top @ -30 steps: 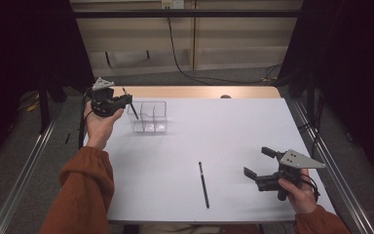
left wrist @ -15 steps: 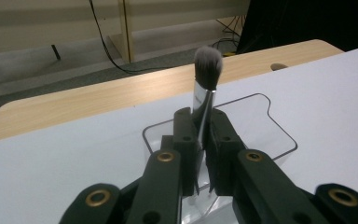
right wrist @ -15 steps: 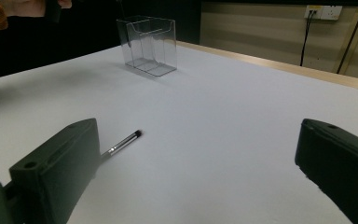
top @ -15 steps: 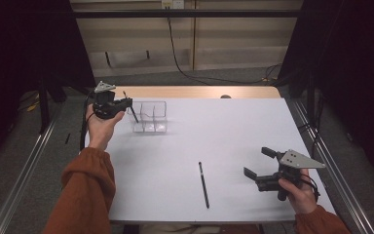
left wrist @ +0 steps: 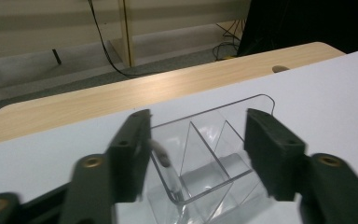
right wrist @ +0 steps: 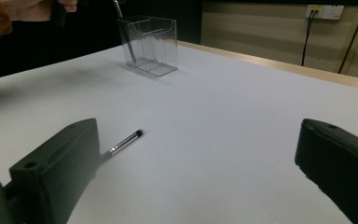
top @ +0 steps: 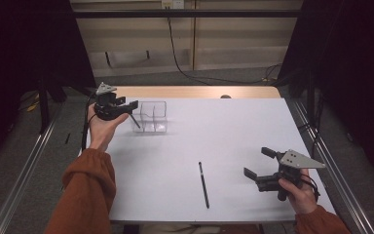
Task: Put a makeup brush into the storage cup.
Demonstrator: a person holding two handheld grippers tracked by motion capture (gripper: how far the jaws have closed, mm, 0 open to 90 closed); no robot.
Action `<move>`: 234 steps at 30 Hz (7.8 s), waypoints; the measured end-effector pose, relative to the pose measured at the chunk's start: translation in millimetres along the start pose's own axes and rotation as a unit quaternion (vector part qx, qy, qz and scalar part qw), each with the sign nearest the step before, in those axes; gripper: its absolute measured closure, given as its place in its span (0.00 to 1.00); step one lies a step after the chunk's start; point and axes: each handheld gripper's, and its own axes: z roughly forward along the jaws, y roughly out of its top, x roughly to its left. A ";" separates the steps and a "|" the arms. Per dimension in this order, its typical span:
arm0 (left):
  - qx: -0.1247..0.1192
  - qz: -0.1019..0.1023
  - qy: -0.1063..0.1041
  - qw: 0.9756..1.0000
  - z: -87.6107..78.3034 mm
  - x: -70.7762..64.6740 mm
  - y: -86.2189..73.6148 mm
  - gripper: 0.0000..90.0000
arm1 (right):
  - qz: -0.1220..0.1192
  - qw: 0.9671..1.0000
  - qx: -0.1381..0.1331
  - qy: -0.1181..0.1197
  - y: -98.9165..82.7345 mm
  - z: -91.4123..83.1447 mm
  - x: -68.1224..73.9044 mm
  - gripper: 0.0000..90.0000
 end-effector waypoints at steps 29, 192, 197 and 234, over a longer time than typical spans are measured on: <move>-0.057 0.018 0.002 0.998 -36.5 0.2 -15.2 0.03 | 0.006 1.000 -0.001 -0.008 -0.2 -0.1 -2.0 0.00; -0.079 0.050 -0.056 0.994 -140.7 -66.3 -142.7 0.03 | -0.048 0.931 0.344 0.108 44.8 117.4 66.2 0.12; -0.080 0.049 -0.055 0.994 -140.8 -65.8 -142.7 0.03 | -0.051 0.918 0.380 0.105 44.2 121.8 70.5 0.12; -0.078 0.054 -0.057 0.994 -141.3 -64.4 -142.6 0.03 | -0.059 0.867 0.482 0.109 28.3 148.6 91.3 0.33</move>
